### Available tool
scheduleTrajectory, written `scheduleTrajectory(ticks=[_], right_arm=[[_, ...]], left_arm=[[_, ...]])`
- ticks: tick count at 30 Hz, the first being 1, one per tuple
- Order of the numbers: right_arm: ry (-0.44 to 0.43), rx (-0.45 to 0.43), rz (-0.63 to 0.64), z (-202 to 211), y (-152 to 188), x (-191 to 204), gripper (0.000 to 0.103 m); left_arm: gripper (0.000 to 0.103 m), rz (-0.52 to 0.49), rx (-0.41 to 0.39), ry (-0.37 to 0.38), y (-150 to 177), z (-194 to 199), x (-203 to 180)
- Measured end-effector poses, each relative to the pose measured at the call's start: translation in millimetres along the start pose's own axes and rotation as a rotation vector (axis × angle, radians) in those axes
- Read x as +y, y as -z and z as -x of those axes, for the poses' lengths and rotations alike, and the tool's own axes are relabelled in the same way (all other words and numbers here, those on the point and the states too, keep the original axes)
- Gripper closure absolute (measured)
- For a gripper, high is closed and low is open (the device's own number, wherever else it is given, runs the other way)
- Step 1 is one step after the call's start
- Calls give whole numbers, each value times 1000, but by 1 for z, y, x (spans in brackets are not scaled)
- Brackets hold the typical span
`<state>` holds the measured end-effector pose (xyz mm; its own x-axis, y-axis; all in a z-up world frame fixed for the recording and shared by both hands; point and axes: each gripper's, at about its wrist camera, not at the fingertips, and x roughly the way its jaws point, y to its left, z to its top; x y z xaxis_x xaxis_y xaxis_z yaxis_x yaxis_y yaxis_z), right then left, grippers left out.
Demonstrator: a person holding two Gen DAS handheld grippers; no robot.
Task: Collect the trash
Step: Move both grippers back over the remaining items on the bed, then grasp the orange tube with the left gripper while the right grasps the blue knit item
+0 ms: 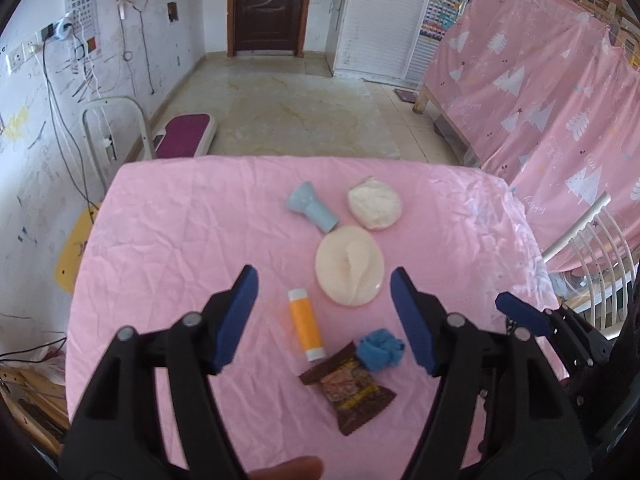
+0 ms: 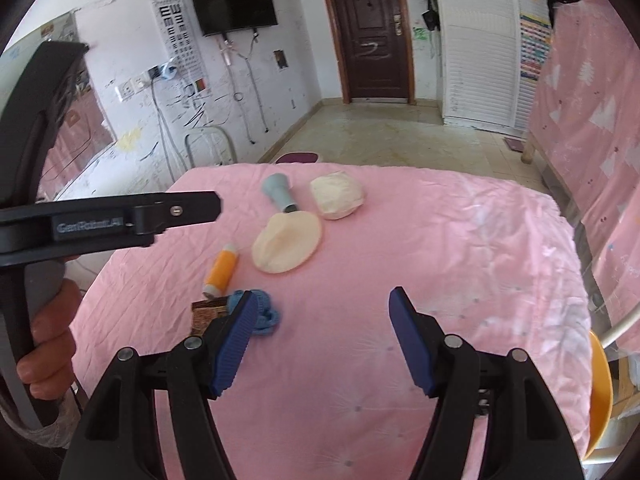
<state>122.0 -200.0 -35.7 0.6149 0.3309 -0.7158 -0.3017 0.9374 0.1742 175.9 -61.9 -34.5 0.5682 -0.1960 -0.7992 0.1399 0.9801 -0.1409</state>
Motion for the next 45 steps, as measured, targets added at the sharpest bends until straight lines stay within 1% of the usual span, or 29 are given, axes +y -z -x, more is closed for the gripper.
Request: scheduleTrajectory(ticks=[5,9,10,14,16,20,22,23,25,26,28,29,31,37,45], right_arm=[[-34,43,52,-16,2,20,45],[-50,67,79,-26,3,28,45],[-53,70,82,-28,3,28,45],[-68,83,95,-37,2,35,46],[-76,88,102,-40,3,36,52],[-90,101,114,-50,2,40,60],[-98,107,113,-54,3,39,66],[-101,108,111,-56,3,39,68],[-109,103,102,-57,3,37,76],[-112,102,96,-57,3,35,78],[-137,106,83,-58,3,32,84],[-139,104,79,-58,2,31,86],[-137,98,67,-56,2,29,87],[-127,59,36,-40,3,17,87],[-93,-5,-10,-7,3,-4,87]], left_arm=[[37,9,59,-16,4,-22,13],[38,-2,101,-34,8,-38,17],[41,-3,106,-37,8,-41,18],[49,-14,130,-50,10,-50,16],[57,-25,144,-55,10,-54,14],[62,-32,165,-63,10,-62,10],[70,-36,176,-66,10,-66,7],[71,-38,183,-65,10,-68,6],[77,-38,192,-62,12,-70,6],[77,-35,201,-52,12,-72,6],[79,-35,201,-55,12,-72,6],[80,-33,201,-56,13,-73,6],[88,-26,201,-62,14,-72,6],[89,-13,192,-71,16,-68,2],[89,-23,130,-80,11,-41,-5]])
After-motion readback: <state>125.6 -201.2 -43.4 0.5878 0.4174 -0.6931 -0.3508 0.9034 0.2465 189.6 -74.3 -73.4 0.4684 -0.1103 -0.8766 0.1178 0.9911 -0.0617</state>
